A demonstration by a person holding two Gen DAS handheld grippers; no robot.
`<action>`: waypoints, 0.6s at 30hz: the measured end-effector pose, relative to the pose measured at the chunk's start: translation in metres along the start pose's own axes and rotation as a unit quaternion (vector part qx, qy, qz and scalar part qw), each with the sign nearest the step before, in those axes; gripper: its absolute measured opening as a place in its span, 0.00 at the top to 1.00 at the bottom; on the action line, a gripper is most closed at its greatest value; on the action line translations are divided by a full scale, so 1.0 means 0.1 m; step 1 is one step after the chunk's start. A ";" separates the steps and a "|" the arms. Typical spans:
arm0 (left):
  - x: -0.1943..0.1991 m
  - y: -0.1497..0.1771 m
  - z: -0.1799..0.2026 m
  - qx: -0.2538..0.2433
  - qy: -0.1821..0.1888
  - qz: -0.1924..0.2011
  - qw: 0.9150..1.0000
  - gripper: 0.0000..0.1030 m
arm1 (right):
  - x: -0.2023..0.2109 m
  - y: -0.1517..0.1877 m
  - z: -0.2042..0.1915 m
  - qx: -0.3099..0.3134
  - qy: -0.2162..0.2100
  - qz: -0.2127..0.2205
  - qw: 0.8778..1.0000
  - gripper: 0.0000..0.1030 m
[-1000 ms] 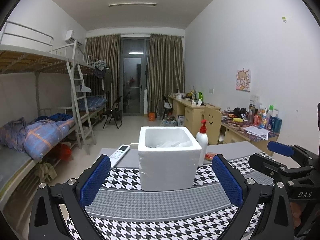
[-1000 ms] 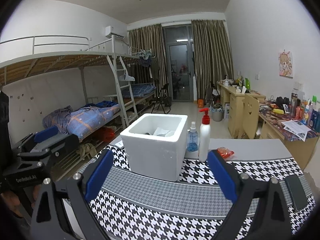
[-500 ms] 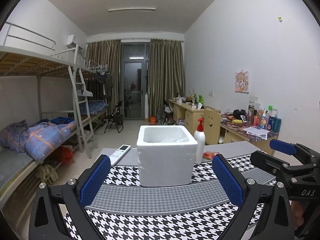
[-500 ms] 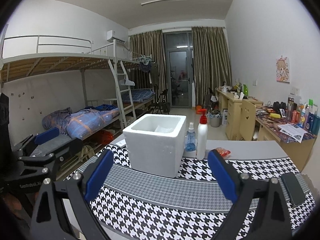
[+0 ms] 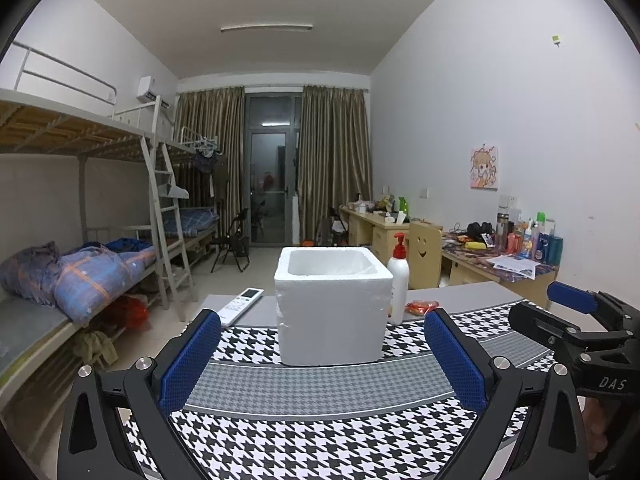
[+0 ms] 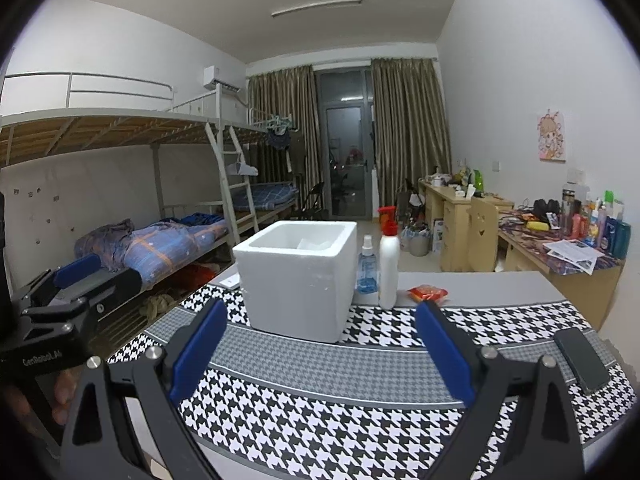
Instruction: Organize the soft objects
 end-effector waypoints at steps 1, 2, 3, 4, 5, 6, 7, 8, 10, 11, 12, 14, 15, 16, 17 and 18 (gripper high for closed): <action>0.01 0.03 0.00 0.000 -0.001 0.000 1.000 0.01 | 0.03 0.02 0.00 0.002 0.000 0.004 1.000 0.06; 0.01 0.06 0.02 -0.002 -0.003 -0.001 1.000 0.01 | 0.04 0.03 0.00 0.005 0.001 0.007 1.000 0.06; 0.01 0.07 0.03 -0.003 -0.002 0.000 1.000 0.01 | 0.06 0.05 0.00 0.007 0.003 0.010 1.000 0.06; 0.01 0.08 0.03 -0.003 0.000 0.000 1.000 0.01 | 0.07 0.06 0.00 0.009 0.005 0.012 1.000 0.06; 0.01 0.10 0.04 -0.001 0.002 -0.002 1.000 0.01 | 0.08 0.08 0.00 0.009 0.004 0.014 1.000 0.06; 0.01 0.12 0.05 0.000 0.004 -0.004 1.000 0.01 | 0.08 0.08 0.00 0.008 0.003 0.016 1.000 0.06; 0.01 0.12 0.05 0.000 0.005 -0.004 1.000 0.01 | 0.09 0.10 0.00 0.005 0.001 0.016 1.000 0.06; 0.02 0.12 0.04 0.000 0.005 -0.003 1.000 0.01 | 0.09 0.11 0.01 0.003 0.000 0.015 1.000 0.06; 0.04 0.12 0.03 0.001 0.004 0.001 1.000 0.01 | 0.09 0.13 0.02 0.005 0.000 0.016 1.000 0.06; 0.05 0.12 0.03 0.001 0.004 0.003 1.000 0.01 | 0.10 0.14 0.02 0.006 0.003 0.019 1.000 0.06; 0.06 0.13 0.04 0.001 0.005 0.004 1.000 0.01 | 0.10 0.14 0.03 0.006 0.006 0.022 1.000 0.06; 0.07 0.15 0.04 0.003 0.004 0.008 1.000 0.01 | 0.12 0.15 0.03 0.006 0.003 0.029 1.000 0.06; 0.08 0.15 0.04 0.003 0.002 0.011 1.000 0.01 | 0.14 0.16 0.03 0.006 0.002 0.033 0.999 0.06; 0.08 0.16 0.05 0.001 0.000 0.014 1.000 0.01 | 0.15 0.17 0.04 0.004 0.004 0.040 0.999 0.06; 0.09 0.17 0.05 -0.002 -0.004 0.016 1.000 0.01 | 0.17 0.18 0.06 0.000 0.008 0.046 0.999 0.06; 0.09 0.19 0.05 -0.005 -0.007 0.018 1.000 0.01 | 0.18 0.21 0.07 -0.004 0.009 0.050 0.999 0.06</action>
Point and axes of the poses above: each gripper's, at about its wrist camera, not at the fingertips, and x roughly against the way its jaws point, z to its right, y to its underside, the point moved 10 cm from there along -x, roughly the way its jaws point, and after that the axes turned 5 degrees about y, right-handed, at the moved point
